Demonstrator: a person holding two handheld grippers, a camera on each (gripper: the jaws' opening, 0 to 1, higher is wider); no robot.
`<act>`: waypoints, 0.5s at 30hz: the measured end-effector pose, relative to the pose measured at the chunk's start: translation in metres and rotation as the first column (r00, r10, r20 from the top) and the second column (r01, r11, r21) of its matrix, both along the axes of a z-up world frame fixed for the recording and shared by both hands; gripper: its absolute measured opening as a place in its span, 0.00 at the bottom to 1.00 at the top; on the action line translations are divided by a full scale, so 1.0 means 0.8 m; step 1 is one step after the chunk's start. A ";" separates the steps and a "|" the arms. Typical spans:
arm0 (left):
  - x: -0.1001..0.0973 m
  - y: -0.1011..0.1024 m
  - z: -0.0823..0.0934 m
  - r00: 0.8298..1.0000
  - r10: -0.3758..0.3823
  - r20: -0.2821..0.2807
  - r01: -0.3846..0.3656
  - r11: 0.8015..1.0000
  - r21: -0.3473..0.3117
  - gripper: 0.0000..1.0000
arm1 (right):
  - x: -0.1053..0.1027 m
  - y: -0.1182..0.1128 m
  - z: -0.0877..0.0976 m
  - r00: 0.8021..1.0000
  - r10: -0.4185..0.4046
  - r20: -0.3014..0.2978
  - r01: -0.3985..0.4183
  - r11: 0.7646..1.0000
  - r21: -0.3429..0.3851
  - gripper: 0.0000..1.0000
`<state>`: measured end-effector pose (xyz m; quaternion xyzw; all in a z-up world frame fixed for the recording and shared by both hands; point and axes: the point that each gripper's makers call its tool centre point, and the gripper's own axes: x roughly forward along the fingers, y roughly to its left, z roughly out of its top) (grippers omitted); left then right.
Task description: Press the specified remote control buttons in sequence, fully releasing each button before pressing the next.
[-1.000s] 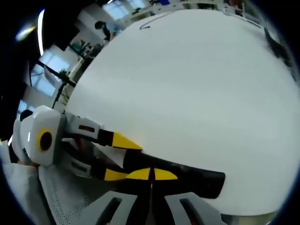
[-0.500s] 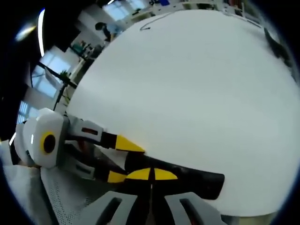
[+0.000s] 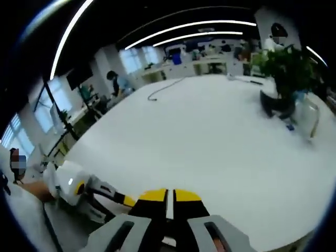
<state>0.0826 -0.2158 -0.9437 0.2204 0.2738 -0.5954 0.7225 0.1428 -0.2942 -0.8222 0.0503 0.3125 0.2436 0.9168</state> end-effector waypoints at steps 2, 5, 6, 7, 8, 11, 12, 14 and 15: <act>0.000 0.000 0.000 1.000 0.000 0.000 0.000 1.000 0.000 0.25 | 0.000 -0.006 0.006 0.998 -0.019 0.055 0.020 1.000 -0.009 0.24; 0.000 0.000 0.000 1.000 0.000 -0.001 0.000 1.000 0.001 0.25 | -0.008 -0.015 -0.004 0.997 -0.029 0.065 0.033 0.998 -0.060 0.35; 0.000 0.000 0.000 1.000 0.001 -0.001 -0.001 1.000 0.001 0.25 | -0.010 -0.018 -0.006 0.997 -0.033 0.065 0.038 0.997 -0.073 0.36; 0.000 0.000 0.000 1.000 0.001 -0.001 -0.001 1.000 0.001 0.25 | -0.011 -0.021 -0.011 0.997 -0.039 0.069 0.045 0.995 -0.090 0.39; 0.000 0.000 0.000 1.000 0.002 -0.001 -0.002 1.000 0.001 0.25 | -0.013 -0.024 -0.015 0.997 -0.039 0.065 0.046 0.993 -0.113 0.41; 0.000 -0.001 0.000 1.000 0.003 -0.002 -0.003 1.000 0.001 0.25 | -0.010 -0.026 -0.013 0.992 -0.014 0.125 0.039 0.979 -0.201 0.47; 0.000 -0.001 0.000 1.000 0.004 -0.001 -0.004 1.000 0.002 0.25 | -0.008 -0.025 -0.010 0.989 -0.009 0.147 0.040 0.978 -0.206 0.54; 0.000 -0.001 0.000 1.000 0.005 -0.002 -0.005 1.000 0.000 0.25 | -0.006 -0.022 -0.006 0.984 -0.025 0.177 0.058 0.982 -0.181 0.68; 0.000 -0.001 0.000 1.000 0.004 -0.002 -0.004 1.000 -0.001 0.25 | -0.005 -0.023 -0.005 0.982 -0.033 0.187 0.068 0.981 -0.183 0.73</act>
